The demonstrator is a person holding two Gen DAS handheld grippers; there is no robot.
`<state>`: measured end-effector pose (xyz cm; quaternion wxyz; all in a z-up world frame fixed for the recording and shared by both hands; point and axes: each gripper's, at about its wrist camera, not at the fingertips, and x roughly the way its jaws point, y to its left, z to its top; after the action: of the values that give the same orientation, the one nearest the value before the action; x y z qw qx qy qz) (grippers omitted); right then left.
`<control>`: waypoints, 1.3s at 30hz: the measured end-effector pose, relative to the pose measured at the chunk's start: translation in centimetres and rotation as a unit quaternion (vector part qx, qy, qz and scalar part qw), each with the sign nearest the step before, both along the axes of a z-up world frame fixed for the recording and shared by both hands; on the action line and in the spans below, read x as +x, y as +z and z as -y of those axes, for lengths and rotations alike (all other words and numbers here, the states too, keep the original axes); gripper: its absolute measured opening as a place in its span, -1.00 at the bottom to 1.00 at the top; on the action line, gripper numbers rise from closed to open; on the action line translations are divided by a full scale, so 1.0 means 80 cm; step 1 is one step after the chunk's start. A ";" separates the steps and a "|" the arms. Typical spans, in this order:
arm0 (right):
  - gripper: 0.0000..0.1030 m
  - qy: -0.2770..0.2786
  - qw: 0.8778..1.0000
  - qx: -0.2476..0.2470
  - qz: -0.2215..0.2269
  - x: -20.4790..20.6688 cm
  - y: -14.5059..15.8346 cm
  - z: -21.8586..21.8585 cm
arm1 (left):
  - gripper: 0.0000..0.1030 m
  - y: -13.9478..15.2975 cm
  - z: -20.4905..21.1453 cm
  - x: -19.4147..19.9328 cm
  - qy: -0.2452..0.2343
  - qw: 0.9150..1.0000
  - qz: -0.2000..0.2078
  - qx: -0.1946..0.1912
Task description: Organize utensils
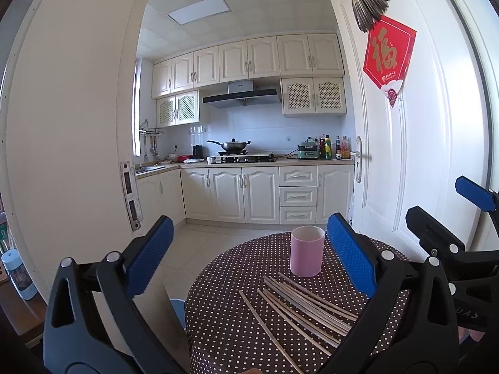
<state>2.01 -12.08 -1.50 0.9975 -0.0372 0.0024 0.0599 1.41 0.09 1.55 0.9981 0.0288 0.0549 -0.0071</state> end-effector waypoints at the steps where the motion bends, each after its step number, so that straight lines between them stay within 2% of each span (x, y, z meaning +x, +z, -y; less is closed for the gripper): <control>1: 0.87 -0.002 1.000 -0.001 0.002 0.000 0.000 -0.001 | 0.88 0.001 0.000 0.002 0.000 1.000 -0.001 -0.001; 5: 0.87 -0.001 1.000 -0.010 0.004 0.008 0.003 -0.006 | 0.88 0.005 -0.001 0.013 0.004 1.000 -0.005 0.003; 9: 0.87 0.005 1.000 0.003 -0.006 0.019 -0.001 -0.004 | 0.88 0.006 -0.001 0.023 0.005 1.000 -0.008 0.004; 19: 0.87 0.018 0.998 0.012 -0.052 0.047 -0.011 -0.002 | 0.88 -0.004 0.001 0.049 0.008 0.999 -0.026 0.017; 24: 0.87 0.013 0.998 0.015 -0.061 0.057 -0.020 0.000 | 0.88 -0.013 0.006 0.067 0.006 0.999 -0.043 0.023; 27: 0.87 0.011 0.996 0.011 -0.083 0.070 -0.025 0.000 | 0.88 -0.022 0.008 0.078 0.005 0.998 -0.059 0.026; 29: 0.87 0.011 0.995 0.012 -0.096 0.079 -0.030 0.001 | 0.88 -0.030 0.007 0.089 0.001 0.997 -0.076 0.024; 33: 0.86 0.011 0.991 0.003 -0.135 0.105 -0.048 0.000 | 0.88 -0.055 0.000 0.121 -0.020 0.990 -0.142 0.007; 37: 0.82 0.019 0.980 0.005 -0.198 0.141 -0.073 0.003 | 0.88 -0.099 -0.009 0.167 -0.027 0.971 -0.239 -0.009; 38: 0.78 0.019 0.977 0.004 -0.210 0.147 -0.077 0.002 | 0.88 -0.114 -0.011 0.180 -0.030 0.963 -0.268 -0.012; 39: 0.61 0.020 0.973 0.000 -0.230 0.158 -0.085 0.001 | 0.88 -0.123 -0.012 0.188 -0.031 0.959 -0.283 -0.014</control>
<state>14.67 -12.18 -8.34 0.9688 -0.0230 0.2308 0.0872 16.43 1.07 -8.31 0.9414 0.0129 0.3340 -0.0462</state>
